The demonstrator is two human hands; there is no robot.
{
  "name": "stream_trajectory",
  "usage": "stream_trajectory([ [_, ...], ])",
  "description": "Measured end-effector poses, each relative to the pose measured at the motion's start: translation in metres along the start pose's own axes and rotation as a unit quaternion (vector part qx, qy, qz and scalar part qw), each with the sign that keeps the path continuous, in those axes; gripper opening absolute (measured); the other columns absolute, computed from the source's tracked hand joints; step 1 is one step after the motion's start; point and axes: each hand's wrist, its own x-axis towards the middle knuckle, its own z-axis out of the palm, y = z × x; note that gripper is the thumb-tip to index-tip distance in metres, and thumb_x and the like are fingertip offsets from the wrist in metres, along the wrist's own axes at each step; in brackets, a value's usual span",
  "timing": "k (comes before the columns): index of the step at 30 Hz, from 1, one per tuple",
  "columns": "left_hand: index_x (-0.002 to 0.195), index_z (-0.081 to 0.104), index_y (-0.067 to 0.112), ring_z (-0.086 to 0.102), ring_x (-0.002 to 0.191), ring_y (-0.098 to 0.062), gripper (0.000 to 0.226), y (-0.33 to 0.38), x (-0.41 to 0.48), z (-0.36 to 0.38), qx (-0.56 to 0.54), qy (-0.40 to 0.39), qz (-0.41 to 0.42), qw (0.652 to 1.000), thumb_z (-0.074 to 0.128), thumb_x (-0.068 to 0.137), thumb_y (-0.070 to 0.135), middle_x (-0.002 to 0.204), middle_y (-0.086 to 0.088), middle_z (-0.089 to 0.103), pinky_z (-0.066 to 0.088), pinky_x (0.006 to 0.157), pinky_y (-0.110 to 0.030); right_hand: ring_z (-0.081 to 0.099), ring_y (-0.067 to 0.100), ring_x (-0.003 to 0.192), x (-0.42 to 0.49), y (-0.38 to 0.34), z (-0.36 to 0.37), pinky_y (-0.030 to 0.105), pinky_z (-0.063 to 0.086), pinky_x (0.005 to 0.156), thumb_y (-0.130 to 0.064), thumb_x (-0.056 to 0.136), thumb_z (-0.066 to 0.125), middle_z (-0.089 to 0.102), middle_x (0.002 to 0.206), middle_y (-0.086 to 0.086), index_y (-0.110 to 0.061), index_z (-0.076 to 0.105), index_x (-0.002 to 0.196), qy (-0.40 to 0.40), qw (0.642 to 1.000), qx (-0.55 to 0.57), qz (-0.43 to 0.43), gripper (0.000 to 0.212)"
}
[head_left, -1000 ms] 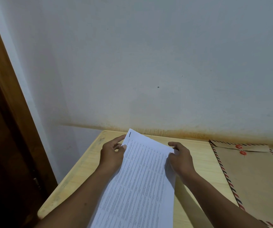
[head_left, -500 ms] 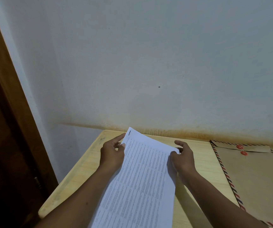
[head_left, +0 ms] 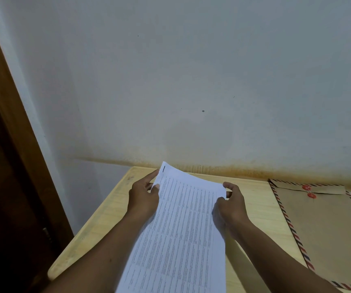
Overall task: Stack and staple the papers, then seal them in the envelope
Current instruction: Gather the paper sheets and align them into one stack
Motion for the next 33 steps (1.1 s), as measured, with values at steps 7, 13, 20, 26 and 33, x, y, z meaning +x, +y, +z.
stream_trajectory([
  [7,0.127,0.068,0.044,0.065,0.109,-0.006,0.045,0.000,-0.001,-0.001,0.011,-0.039,0.000,0.999,0.057,0.100,0.009,0.102,0.014,0.072,0.047,0.085,-0.020,0.047,0.033,0.124,0.001,0.002,-0.005,0.040,0.045,0.094,-0.011,0.088,0.054,0.047,0.138,0.013,-0.019,0.036,0.146,-0.039,0.973,-0.226,-0.016,0.061],
  [13,0.124,0.072,0.043,0.072,0.096,-0.011,0.045,-0.001,-0.011,0.006,-0.002,-0.134,-0.002,0.991,0.060,0.098,0.008,0.097,-0.001,0.075,0.059,0.087,-0.029,0.051,0.017,0.129,-0.001,-0.022,-0.005,0.036,0.040,0.105,-0.021,0.094,0.057,0.060,0.133,-0.005,-0.023,0.060,0.128,-0.058,0.940,-0.268,-0.201,0.035],
  [20,0.119,0.074,0.045,0.073,0.091,-0.010,0.042,0.009,-0.021,0.014,-0.002,-0.173,0.004,0.985,0.062,0.097,0.011,0.098,-0.004,0.073,0.059,0.076,-0.025,0.067,0.004,0.085,0.000,-0.039,-0.001,0.019,0.050,0.073,-0.013,0.094,0.058,0.073,0.089,-0.012,-0.024,0.077,0.095,-0.096,0.960,-0.157,-0.212,0.022],
  [26,0.126,0.068,0.049,0.068,0.108,-0.010,0.041,0.007,-0.020,0.020,0.044,-0.170,0.021,0.984,0.064,0.097,0.021,0.108,0.002,0.074,0.057,0.098,-0.036,0.067,0.004,0.080,-0.001,-0.037,-0.001,0.014,0.049,0.069,-0.010,0.094,0.058,0.073,0.088,-0.012,-0.023,0.078,0.093,-0.097,0.961,-0.138,-0.219,0.024],
  [33,0.129,0.068,0.041,0.068,0.102,-0.004,0.036,0.015,-0.020,0.024,0.050,-0.123,0.058,0.989,0.062,0.100,0.022,0.093,0.005,0.076,0.051,0.087,-0.021,0.067,0.002,0.084,0.003,-0.041,0.000,0.021,0.054,0.076,-0.010,0.094,0.058,0.075,0.094,-0.013,-0.024,0.078,0.097,-0.102,0.947,-0.161,-0.258,0.024],
])
